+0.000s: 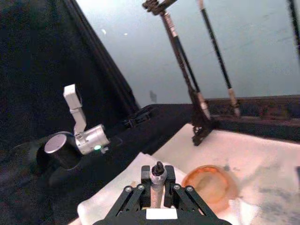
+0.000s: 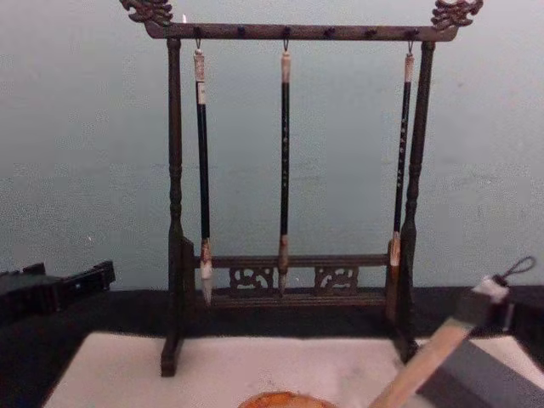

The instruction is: Pick up the brush from the inkstone, write on the paper, then place the brush back to its original position.

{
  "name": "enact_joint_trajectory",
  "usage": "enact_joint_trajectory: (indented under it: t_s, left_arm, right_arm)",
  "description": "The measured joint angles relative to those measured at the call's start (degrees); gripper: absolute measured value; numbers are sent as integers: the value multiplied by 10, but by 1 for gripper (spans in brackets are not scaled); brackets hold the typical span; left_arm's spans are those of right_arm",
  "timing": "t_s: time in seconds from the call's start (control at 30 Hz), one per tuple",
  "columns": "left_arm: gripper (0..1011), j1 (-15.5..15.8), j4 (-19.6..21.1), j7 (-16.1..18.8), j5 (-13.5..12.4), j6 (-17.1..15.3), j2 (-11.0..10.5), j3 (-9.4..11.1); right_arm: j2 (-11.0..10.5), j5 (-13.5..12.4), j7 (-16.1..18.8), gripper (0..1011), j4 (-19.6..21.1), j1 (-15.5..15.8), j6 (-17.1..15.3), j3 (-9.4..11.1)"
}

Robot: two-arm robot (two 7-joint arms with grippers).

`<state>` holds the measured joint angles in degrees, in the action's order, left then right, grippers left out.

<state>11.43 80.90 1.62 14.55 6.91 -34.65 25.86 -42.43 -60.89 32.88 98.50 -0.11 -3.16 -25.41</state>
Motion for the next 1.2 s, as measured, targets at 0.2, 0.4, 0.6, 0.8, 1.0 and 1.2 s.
enact_joint_trajectory:
  t_s: [0.2, 0.4, 0.6, 0.8, 1.0, 1.2]
  left_arm:
    - [1002, 0, 0, 0, 0, 0, 0, 0]
    - [1002, 0, 0, 0, 0, 0, 0, 0]
    - [1002, 0, 0, 0, 0, 0, 0, 0]
    - [1002, 0, 0, 0, 0, 0, 0, 0]
    - [1002, 0, 0, 0, 0, 0, 0, 0]
    - [1002, 0, 0, 0, 0, 0, 0, 0]
  right_arm:
    - [-11, -11, -3, 172, 1, 16, 9, 22]
    - [-15, -25, -3, 172, 5, 30, 15, 40]
    - [-15, -41, 4, 172, 12, 33, 14, 49]
    - [-12, -63, 14, 172, 22, 31, 13, 56]
    - [2, -81, 13, 172, 18, 19, 19, 60]
    - [19, -99, 6, 172, -7, -1, 18, 57]
